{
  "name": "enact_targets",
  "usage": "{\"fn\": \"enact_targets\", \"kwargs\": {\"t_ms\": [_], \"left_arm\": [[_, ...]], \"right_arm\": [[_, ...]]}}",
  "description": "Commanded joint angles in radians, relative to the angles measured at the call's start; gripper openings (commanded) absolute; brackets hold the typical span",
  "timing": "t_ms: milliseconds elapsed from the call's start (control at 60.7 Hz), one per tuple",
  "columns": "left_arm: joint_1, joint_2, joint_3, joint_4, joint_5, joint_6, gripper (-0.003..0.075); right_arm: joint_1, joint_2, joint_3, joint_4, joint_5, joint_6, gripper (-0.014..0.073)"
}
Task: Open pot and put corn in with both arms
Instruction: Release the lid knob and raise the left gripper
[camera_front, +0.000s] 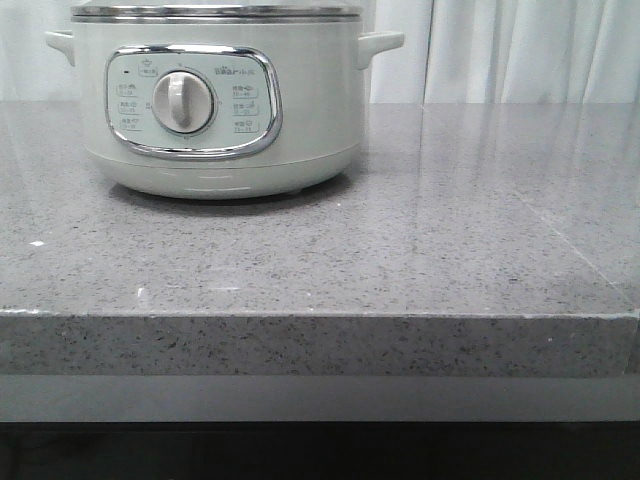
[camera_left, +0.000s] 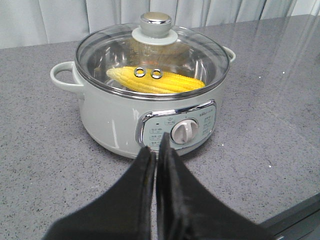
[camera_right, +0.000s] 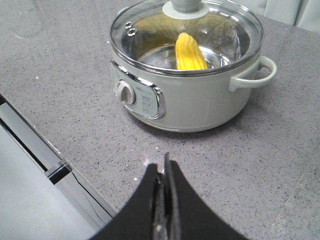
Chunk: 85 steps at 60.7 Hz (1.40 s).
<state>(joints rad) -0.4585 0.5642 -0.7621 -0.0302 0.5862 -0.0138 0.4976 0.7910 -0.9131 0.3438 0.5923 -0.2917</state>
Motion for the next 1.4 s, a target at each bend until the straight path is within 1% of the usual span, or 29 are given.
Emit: {"fn": "enact_targets", "kwargs": {"t_ms": [0,428,544,593,692,857,1022,1154,1252,1302,1384], "left_arm": [[-0.001,0.006,-0.026,-0.009,-0.089,-0.001,-0.0020],[-0.001,0.006,-0.026,-0.009,-0.089,-0.001,-0.0020],[-0.003,-0.019,0.006,-0.011,-0.124,-0.001,-0.0020],[0.014,-0.044,0.036,0.012,-0.167,-0.001,-0.0020],[0.090,-0.131,0.137,0.030,-0.275,-0.001,-0.0020],[0.246,-0.315,0.372,0.030,-0.469,-0.001,-0.0020],[0.362,-0.456,0.586,-0.009,-0.586,-0.001,-0.0020],[0.418,-0.547,0.711,-0.018,-0.645,-0.001,-0.0020],[0.420,-0.593,0.776,-0.018,-0.670,-0.001,-0.0020],[0.420,-0.589,0.770,-0.018,-0.621,-0.001,-0.0020],[0.420,-0.590,0.774,-0.018,-0.614,-0.001,-0.0020]], "right_arm": [[-0.003,0.002,-0.026,0.018,-0.061,-0.005,-0.0067],[-0.003,0.002,-0.026,0.018,-0.061,-0.005,-0.0067],[-0.003,0.002,-0.026,0.018,-0.061,-0.005,-0.0067],[-0.003,0.002,-0.026,0.018,-0.060,-0.005,-0.0067],[-0.003,0.002,-0.026,0.018,-0.060,-0.005,-0.0067],[-0.003,0.002,-0.026,0.018,-0.060,-0.005,-0.0067],[-0.003,0.002,-0.026,0.018,-0.060,-0.005,-0.0067],[-0.003,0.002,-0.026,0.018,-0.060,-0.005,-0.0067],[-0.003,0.002,-0.026,0.018,-0.060,-0.005,-0.0067],[-0.003,0.002,-0.026,0.018,-0.058,-0.005,-0.0067],[-0.003,0.002,-0.026,0.018,-0.059,-0.005,-0.0067]]}}
